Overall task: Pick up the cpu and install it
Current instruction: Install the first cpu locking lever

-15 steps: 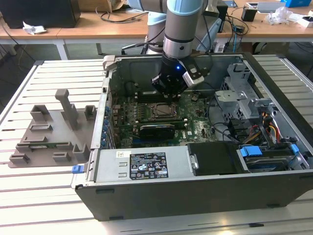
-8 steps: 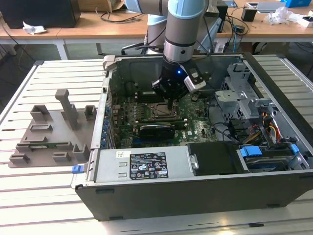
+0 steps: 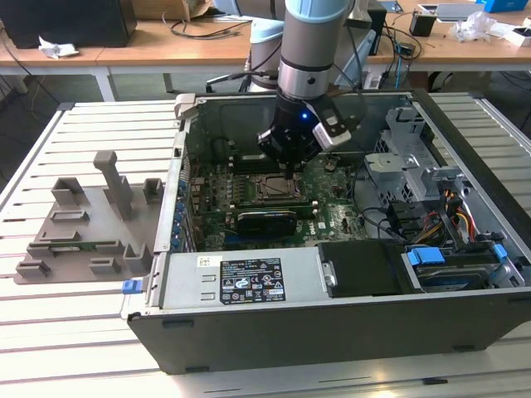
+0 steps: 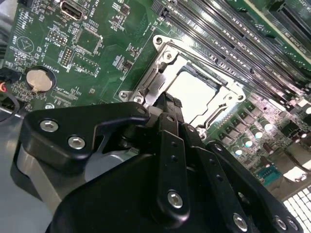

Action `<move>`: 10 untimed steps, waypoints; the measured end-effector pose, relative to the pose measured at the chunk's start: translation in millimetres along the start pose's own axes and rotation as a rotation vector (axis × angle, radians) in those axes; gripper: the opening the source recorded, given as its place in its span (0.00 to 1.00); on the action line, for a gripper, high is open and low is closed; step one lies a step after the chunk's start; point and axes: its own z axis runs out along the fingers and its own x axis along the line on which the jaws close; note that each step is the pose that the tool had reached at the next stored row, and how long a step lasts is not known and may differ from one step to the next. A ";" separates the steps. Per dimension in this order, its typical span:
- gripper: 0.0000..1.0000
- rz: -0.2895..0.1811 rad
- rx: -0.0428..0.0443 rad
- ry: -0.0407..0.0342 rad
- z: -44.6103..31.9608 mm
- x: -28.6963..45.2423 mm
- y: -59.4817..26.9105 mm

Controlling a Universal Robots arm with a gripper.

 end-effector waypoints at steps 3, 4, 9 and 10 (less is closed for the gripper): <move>0.11 0.000 0.0001 0.0000 -5.0 0.3 0.0; 0.11 0.000 0.0000 0.0000 -6.3 0.4 0.0; 0.11 0.000 0.0000 0.0000 -15.2 0.9 0.1; 0.11 0.000 0.0001 0.0000 -16.5 1.0 0.1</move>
